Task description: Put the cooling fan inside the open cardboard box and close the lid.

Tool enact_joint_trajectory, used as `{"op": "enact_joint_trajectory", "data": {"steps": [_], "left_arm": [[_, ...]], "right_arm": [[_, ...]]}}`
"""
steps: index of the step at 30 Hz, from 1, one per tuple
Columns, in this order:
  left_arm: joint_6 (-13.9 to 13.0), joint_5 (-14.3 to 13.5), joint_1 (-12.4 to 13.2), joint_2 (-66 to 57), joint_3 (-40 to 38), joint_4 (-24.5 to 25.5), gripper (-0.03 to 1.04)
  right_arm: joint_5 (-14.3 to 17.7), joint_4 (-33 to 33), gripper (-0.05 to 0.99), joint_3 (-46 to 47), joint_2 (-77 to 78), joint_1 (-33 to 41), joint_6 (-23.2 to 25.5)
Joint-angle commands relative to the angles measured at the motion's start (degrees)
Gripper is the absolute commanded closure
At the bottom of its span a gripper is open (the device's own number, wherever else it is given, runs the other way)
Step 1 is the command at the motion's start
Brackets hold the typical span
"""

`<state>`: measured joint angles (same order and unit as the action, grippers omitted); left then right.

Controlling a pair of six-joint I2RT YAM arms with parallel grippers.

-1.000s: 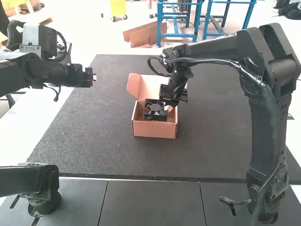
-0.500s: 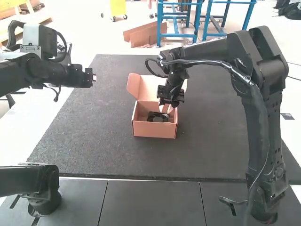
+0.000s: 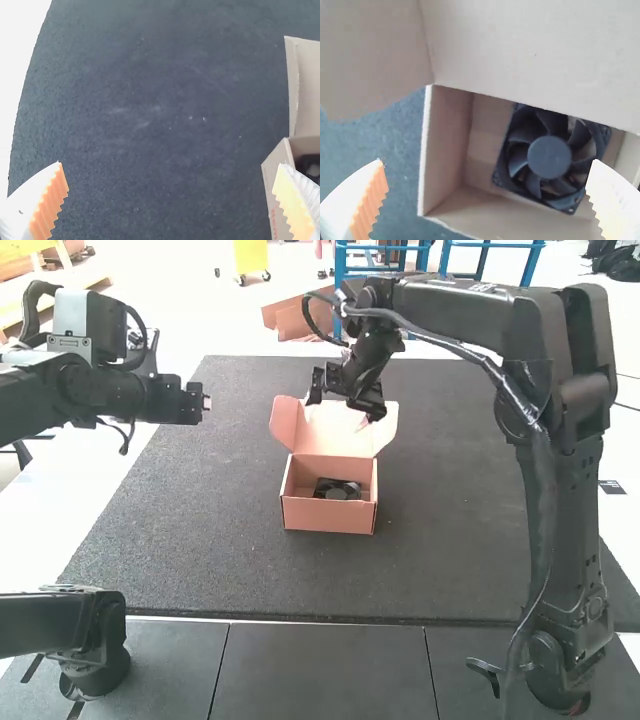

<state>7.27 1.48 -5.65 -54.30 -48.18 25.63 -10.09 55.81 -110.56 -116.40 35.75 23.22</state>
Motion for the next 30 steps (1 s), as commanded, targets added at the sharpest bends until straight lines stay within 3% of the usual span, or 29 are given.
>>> {"op": "enact_joint_trajectory", "data": {"steps": [1, 6, 11, 22, 30], "left_arm": [[-0.6, -0.2, -1.1, 0.6, -0.1, -1.3, 0.04], [-0.6, -0.5, -2.4, -2.2, -0.3, -3.4, 0.04], [-0.5, -1.3, -3.8, -6.3, -1.2, -6.2, 0.04], [-0.1, -4.6, -6.6, -16.1, -5.7, -12.0, 0.04], [-0.1, -8.2, -6.6, -23.7, -9.0, -16.5, 0.04]], "right_arm": [[3.8, 0.2, 0.03, 0.2, 5.3, -2.0, -6.8], [8.3, -4.7, 0.03, 8.7, 12.4, -5.2, -12.1], [9.2, -13.4, 0.03, 19.6, 21.0, -8.1, -15.9], [8.2, -34.0, 0.03, 39.9, 31.4, -13.6, -18.0], [4.8, -38.8, 0.03, 41.4, 29.4, -14.7, -17.9]]}}
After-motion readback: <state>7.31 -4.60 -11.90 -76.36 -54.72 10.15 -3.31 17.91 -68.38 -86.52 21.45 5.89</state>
